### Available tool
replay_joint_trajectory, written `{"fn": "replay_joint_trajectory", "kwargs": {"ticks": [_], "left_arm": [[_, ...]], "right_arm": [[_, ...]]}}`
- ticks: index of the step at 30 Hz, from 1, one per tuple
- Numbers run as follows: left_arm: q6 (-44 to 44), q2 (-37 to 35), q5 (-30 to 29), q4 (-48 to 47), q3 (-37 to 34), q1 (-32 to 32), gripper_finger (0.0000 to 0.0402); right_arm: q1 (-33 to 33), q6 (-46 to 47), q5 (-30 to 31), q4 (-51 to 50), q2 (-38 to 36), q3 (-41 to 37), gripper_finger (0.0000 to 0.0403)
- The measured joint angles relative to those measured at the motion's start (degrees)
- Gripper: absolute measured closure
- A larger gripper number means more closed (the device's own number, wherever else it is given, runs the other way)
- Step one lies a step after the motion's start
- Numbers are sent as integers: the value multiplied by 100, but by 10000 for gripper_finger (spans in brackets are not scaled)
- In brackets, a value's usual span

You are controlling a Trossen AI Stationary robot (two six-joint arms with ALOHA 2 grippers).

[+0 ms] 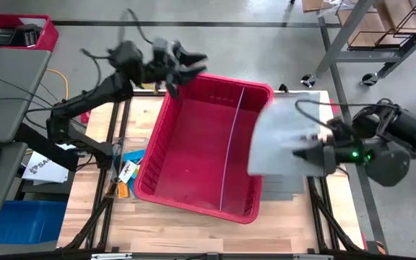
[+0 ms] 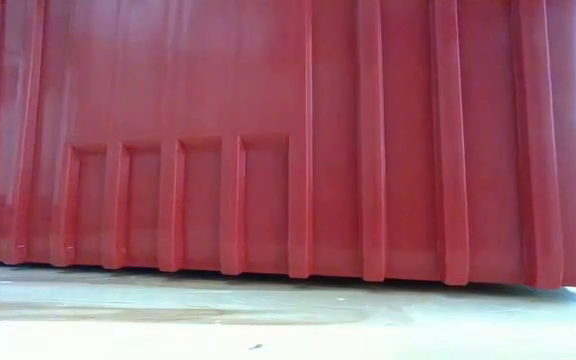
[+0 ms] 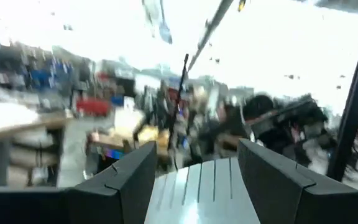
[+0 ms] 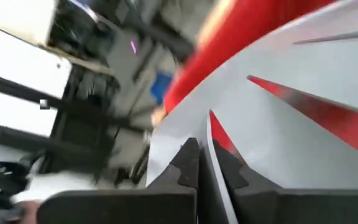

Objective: Sort Items/Unsort Items

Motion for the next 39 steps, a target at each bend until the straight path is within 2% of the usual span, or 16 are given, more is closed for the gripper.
{"fn": "replay_joint_trajectory", "kwargs": {"ticks": [2,5,8,10,14,17,21,24,26,31,34,39], "left_arm": [[-37,-173,-29,13,112,177,181],[-139,-395,-71,-69,155,425,181],[-374,-544,-68,-526,139,658,181],[-562,-643,-65,-939,138,830,181],[-697,-796,-11,-1674,142,1153,181],[-694,-886,11,-1752,132,1336,180],[-567,-1131,450,-1624,161,1727,178],[-609,-1306,979,-1901,220,2110,178],[-554,-1410,1135,-2188,261,2318,178],[361,-1695,1110,-3541,392,2749,178],[890,-1811,646,-4338,398,2949,178],[1055,-1796,468,-4536,398,3082,178]], "right_arm": [[-162,-844,421,24,109,332,402],[-474,-2081,604,254,239,666,403],[-802,-3185,9,688,359,781,402],[-993,-3605,-498,819,434,749,402],[-1375,-3784,-1162,760,659,747,402],[-1546,-3710,-1481,649,846,735,402],[-1614,-3662,-1483,735,988,734,402],[-1619,-3646,-1350,839,1058,742,402],[-1619,-3581,-1254,833,1083,739,402],[-1619,-3560,-797,939,1043,812,402],[-1625,-3547,-729,925,1043,904,402],[-1644,-3391,-1040,747,1067,911,403]]}}
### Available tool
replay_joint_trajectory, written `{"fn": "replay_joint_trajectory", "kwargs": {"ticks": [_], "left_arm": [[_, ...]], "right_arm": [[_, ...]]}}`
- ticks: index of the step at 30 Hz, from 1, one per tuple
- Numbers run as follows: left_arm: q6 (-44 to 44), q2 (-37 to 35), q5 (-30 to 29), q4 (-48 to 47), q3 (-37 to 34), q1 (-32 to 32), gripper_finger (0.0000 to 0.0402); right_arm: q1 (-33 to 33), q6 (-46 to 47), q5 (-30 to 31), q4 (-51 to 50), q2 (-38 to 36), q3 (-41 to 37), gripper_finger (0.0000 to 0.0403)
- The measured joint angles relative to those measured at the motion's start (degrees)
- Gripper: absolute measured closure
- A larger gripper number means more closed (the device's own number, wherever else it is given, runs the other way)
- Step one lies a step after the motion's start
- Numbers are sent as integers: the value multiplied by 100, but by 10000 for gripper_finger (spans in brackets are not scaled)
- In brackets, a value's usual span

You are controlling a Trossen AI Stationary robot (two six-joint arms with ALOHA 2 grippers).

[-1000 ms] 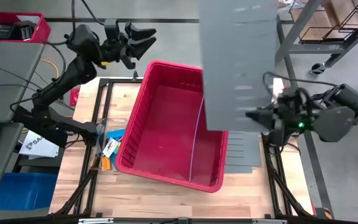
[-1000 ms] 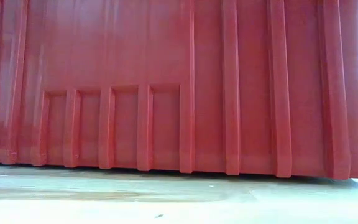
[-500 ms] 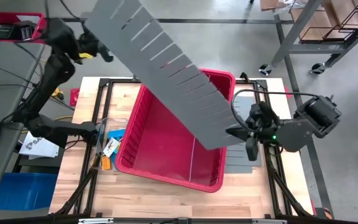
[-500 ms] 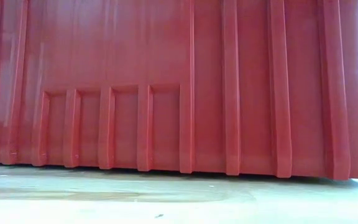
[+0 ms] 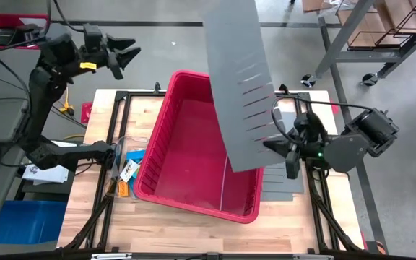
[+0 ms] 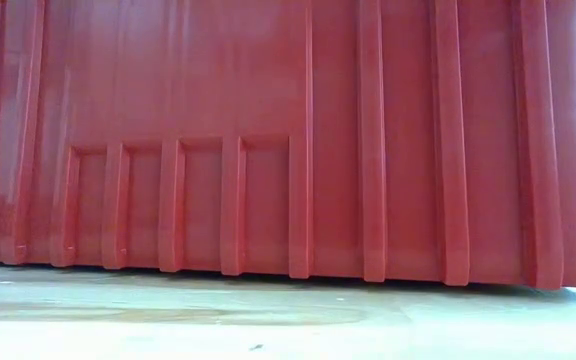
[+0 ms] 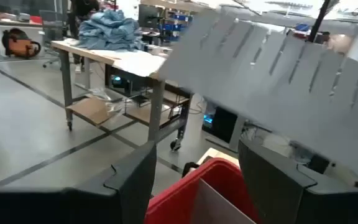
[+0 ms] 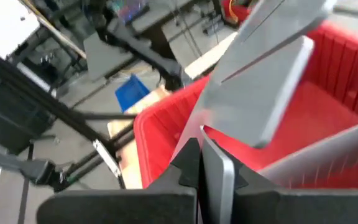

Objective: Sort Items/Unsort Items

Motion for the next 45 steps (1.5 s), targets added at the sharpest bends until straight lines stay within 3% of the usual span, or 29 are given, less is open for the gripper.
{"fn": "replay_joint_trajectory", "kwargs": {"ticks": [5,10,13,16,18,23,29,36,41,45], "left_arm": [[575,302,-9,-222,4,2,178],[887,819,-364,-2242,0,2,192],[1091,1096,-1208,-3887,-8,-92,246],[1039,1197,-1918,-4767,-301,-281,351],[827,1109,-2015,-4793,-670,-396,385],[65,759,-1806,-4669,-2046,-995,399],[-1308,43,-646,-3749,-3583,-2285,401],[-3011,-523,-547,-3243,-3840,-3823,401],[-3887,-385,-421,-3015,-3842,-4942,401],[-4498,-32,-372,-2072,-3849,-5631,401]], "right_arm": [[-249,124,-552,-56,266,-9,403],[-353,132,-692,-54,451,-11,403],[-344,177,-622,-58,463,-11,403],[-348,241,-547,-118,416,-11,403],[-355,251,-484,-155,366,-9,403],[-466,235,-402,-192,335,-9,403],[-491,134,-252,-268,141,2,403],[-499,106,-115,-443,-107,4,403],[-538,281,-107,-734,-249,4,403],[-545,434,-225,-762,-269,-15,403]]}}
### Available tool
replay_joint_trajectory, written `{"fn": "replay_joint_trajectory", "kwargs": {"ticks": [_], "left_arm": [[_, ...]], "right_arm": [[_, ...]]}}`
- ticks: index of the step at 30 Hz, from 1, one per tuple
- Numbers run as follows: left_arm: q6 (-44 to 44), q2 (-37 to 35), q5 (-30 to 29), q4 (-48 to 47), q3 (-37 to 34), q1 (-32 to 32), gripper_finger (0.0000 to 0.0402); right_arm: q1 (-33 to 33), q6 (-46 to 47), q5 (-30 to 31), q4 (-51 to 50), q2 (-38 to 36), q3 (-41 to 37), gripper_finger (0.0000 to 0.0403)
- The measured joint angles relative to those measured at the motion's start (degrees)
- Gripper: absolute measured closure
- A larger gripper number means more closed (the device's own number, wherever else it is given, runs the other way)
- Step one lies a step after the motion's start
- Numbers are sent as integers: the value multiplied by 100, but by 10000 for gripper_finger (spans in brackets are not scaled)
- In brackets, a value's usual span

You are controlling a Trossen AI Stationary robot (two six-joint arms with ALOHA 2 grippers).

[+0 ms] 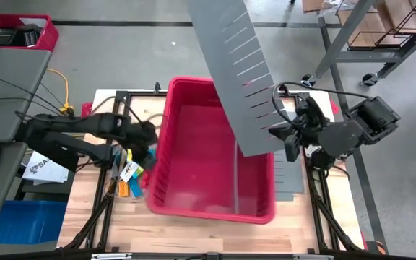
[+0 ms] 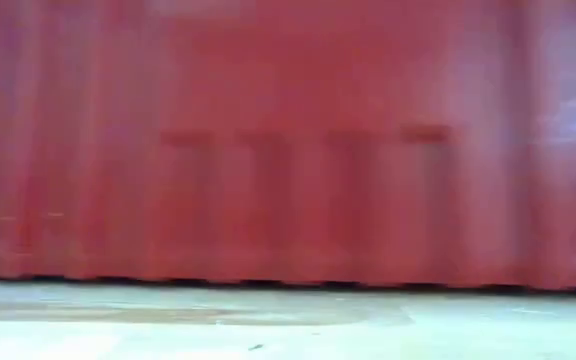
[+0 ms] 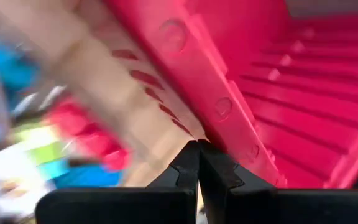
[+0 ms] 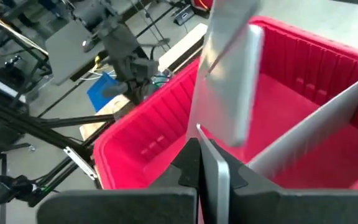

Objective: Sort Items/Unsort Items

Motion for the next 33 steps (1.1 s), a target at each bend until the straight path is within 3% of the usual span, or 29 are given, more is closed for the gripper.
{"fn": "replay_joint_trajectory", "kwargs": {"ticks": [5,10,14,20,28,33], "left_arm": [[-268,690,253,1443,7,-515,401],[-472,1284,364,2159,4,-748,401],[-454,1366,238,2834,2,-814,401],[-170,831,-131,2614,2,-444,401],[694,466,-133,2084,15,-10,401],[1234,486,-221,1884,13,172,401]], "right_arm": [[-65,161,-391,-10,3,-72,403],[-66,734,-414,2,0,-74,403],[-36,1459,-768,14,54,-252,403],[150,2668,-1635,39,242,-913,403],[494,3841,-1455,244,402,-1071,403],[588,3845,-1483,657,518,-1072,403]]}}
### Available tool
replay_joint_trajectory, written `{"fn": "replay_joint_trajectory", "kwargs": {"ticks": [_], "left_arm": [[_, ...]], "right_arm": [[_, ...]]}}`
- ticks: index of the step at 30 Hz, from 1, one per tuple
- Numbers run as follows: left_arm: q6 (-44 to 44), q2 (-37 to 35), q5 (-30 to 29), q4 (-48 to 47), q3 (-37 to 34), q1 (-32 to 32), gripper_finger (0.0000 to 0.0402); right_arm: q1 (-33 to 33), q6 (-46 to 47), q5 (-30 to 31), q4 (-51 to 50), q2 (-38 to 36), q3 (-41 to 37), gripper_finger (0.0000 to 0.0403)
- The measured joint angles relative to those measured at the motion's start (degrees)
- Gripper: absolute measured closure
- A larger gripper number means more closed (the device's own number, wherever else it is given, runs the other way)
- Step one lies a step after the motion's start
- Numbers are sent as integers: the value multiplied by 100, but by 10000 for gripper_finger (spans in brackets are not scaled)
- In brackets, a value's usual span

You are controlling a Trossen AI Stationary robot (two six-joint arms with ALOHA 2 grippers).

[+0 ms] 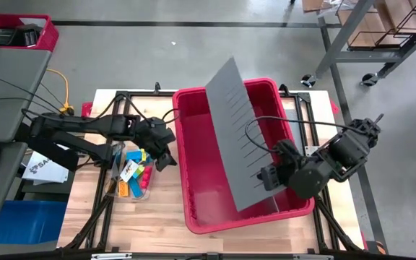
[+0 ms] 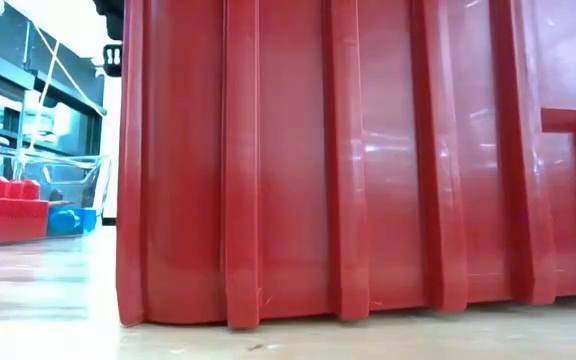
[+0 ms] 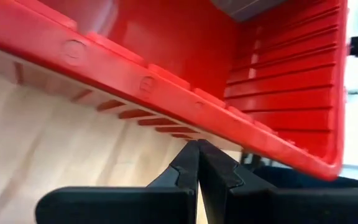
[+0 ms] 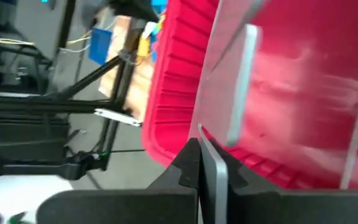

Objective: Sort Items/Unsort Items

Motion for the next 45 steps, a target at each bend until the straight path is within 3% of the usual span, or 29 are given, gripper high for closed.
{"fn": "replay_joint_trajectory", "kwargs": {"ticks": [5,11,21,27,33,37,45], "left_arm": [[219,148,39,-7,0,97,401],[195,241,-167,-46,-4,92,401],[148,245,-1171,25,-9,87,401],[106,5,-1218,29,227,141,401],[428,-286,-1240,26,856,306,401],[1192,-356,-1765,-671,1585,641,386],[3177,-336,-2798,-2274,3546,1903,275]], "right_arm": [[3,-29,-276,125,33,-2,403],[87,-161,-513,-570,22,1,403],[115,-1416,-142,-301,123,1,403],[129,-2096,-62,-460,236,1,403],[139,-2429,-86,-534,417,1,403],[146,-2532,-184,-547,507,1,403],[135,-2610,-74,-657,509,1,403]]}}
